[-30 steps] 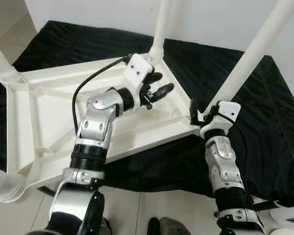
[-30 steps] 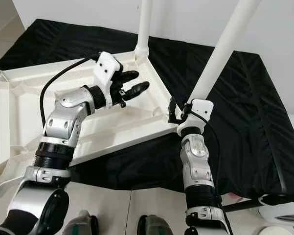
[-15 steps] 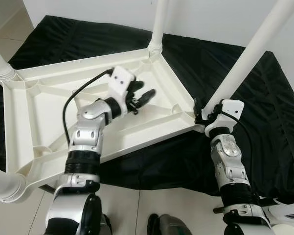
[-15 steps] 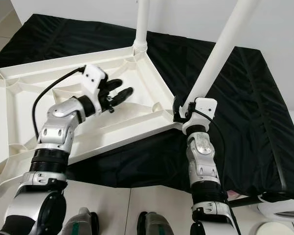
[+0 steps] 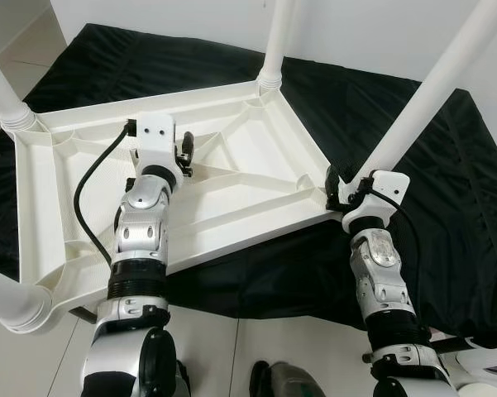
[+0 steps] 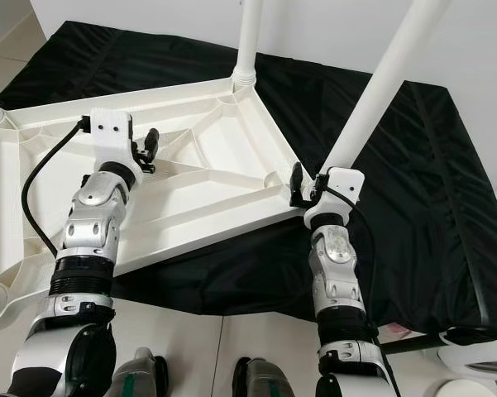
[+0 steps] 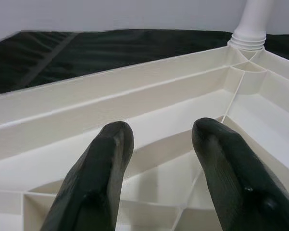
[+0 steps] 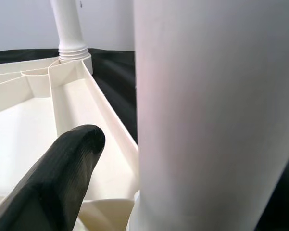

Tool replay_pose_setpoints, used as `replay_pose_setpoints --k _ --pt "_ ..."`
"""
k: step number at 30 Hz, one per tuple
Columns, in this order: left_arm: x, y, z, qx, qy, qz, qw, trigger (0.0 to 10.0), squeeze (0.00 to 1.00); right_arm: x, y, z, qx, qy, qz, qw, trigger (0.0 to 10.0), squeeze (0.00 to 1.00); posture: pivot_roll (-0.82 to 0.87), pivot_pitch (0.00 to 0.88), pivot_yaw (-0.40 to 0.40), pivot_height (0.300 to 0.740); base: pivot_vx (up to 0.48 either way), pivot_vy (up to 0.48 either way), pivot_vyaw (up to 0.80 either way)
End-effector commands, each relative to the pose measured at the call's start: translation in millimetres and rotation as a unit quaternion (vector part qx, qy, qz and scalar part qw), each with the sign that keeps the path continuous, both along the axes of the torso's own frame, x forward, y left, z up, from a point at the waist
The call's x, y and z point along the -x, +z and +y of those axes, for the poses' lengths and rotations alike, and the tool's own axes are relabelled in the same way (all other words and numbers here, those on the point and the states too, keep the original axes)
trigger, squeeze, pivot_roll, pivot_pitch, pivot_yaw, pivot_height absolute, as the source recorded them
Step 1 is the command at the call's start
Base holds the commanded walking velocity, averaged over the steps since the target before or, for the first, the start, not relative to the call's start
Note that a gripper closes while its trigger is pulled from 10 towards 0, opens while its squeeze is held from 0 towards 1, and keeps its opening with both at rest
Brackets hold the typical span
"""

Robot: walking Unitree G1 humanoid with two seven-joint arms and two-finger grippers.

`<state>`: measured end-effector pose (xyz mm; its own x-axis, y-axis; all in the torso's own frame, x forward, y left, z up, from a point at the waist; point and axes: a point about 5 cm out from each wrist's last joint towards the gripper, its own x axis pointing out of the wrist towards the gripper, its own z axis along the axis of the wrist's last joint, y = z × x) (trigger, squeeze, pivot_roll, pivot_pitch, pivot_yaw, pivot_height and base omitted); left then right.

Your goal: Building children table

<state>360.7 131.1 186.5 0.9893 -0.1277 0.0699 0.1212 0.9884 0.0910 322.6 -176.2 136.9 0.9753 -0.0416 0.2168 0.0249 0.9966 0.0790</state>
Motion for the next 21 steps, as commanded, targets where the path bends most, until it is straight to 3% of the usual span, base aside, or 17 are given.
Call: replay_pose_setpoints --k 1,15,21 --pt "2.0 -2 -5.6 -0.001 0.025 -0.003 1.000 10.0 0.00 2.9 -7 -1.7 -0.001 0.003 0.010 1.000 10.0 0.00 0.03 0.075 -0.065 0.740 0.000 0.000 0.00" --pt "25.8 10 -25.5 0.003 -0.038 -0.025 0.999 10.0 0.00 -13.4 11 -16.7 0.007 -0.010 -0.009 1.000 10.0 0.00 0.02 0.147 -0.055 0.740 0.000 0.000 0.00" --pt "34.6 10 -26.5 0.009 -0.039 -0.023 0.999 10.0 0.00 -19.4 16 -17.7 0.012 -0.005 -0.012 1.000 10.0 0.00 0.03 0.163 -0.059 0.740 0.000 0.000 0.00"
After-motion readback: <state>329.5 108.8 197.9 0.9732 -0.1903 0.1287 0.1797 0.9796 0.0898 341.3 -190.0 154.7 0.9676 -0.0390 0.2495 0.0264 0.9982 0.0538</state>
